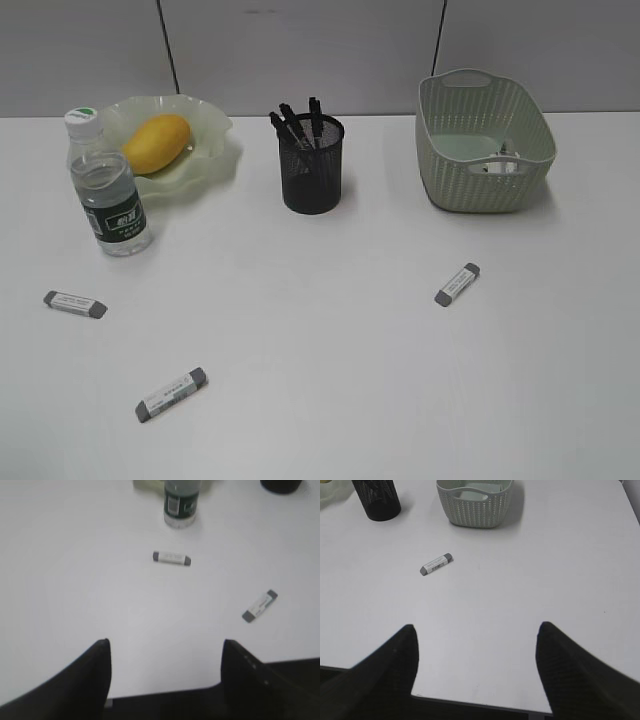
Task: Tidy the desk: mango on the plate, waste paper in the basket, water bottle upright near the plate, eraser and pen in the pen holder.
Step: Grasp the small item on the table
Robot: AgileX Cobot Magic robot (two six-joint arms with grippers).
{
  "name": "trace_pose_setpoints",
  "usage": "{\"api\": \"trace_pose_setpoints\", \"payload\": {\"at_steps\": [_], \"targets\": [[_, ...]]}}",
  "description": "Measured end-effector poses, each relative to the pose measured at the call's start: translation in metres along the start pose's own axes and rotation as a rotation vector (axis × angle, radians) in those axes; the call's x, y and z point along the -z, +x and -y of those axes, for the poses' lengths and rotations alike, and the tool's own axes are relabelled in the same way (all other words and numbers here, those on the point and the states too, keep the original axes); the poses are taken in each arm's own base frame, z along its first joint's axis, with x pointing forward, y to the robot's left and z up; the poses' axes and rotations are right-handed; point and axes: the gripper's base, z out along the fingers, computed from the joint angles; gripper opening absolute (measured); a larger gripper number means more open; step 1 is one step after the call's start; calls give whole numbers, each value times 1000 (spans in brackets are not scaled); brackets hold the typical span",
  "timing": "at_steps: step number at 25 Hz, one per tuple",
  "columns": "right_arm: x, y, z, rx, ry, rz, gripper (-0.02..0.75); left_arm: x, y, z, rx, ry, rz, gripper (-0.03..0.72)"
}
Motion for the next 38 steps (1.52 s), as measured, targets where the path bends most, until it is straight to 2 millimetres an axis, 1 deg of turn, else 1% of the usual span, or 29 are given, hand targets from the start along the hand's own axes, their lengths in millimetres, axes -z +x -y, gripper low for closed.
{"api": "trace_pose_setpoints", "payload": {"at_steps": [3, 5, 8, 11, 12, 13, 16, 20, 23, 27, 30, 35, 38], "targets": [[0, 0, 0, -1, 0, 1, 576, -18, -20, 1, 5, 0, -192, 524], [0, 0, 0, -1, 0, 1, 566, -31, -35, 1, 5, -5, -290, 522], [0, 0, 0, -1, 0, 2, 550, -50, -63, 1, -50, 4, -380, 517], [0, 0, 0, -1, 0, 2, 537, -63, -86, 5, -209, 51, -415, 493], [0, 0, 0, -1, 0, 2, 532, -72, -94, 8, -276, 74, -441, 484], [0, 0, 0, -1, 0, 2, 529, -76, -101, 11, -343, 94, -443, 478], [0, 0, 0, -1, -1, 2, 517, -89, -116, 16, -576, 156, -459, 472], [0, 0, 0, -1, -1, 2, 510, -116, -119, 19, -935, 277, -513, 470], [0, 0, 0, -1, -1, 2, 510, -135, -123, 20, -1064, 304, -479, 470], [0, 0, 0, -1, -1, 2, 510, -156, -130, 22, -1171, 304, -413, 470], [0, 0, 0, -1, -1, 3, 510, -168, -134, 24, -1203, 292, -362, 470], [0, 0, 0, -1, -1, 3, 510, -173, -136, 25, -1199, 282, -332, 454], [0, 0, 0, -1, -1, 3, 510, -184, -136, 22, -1248, 259, -359, 452]]}}
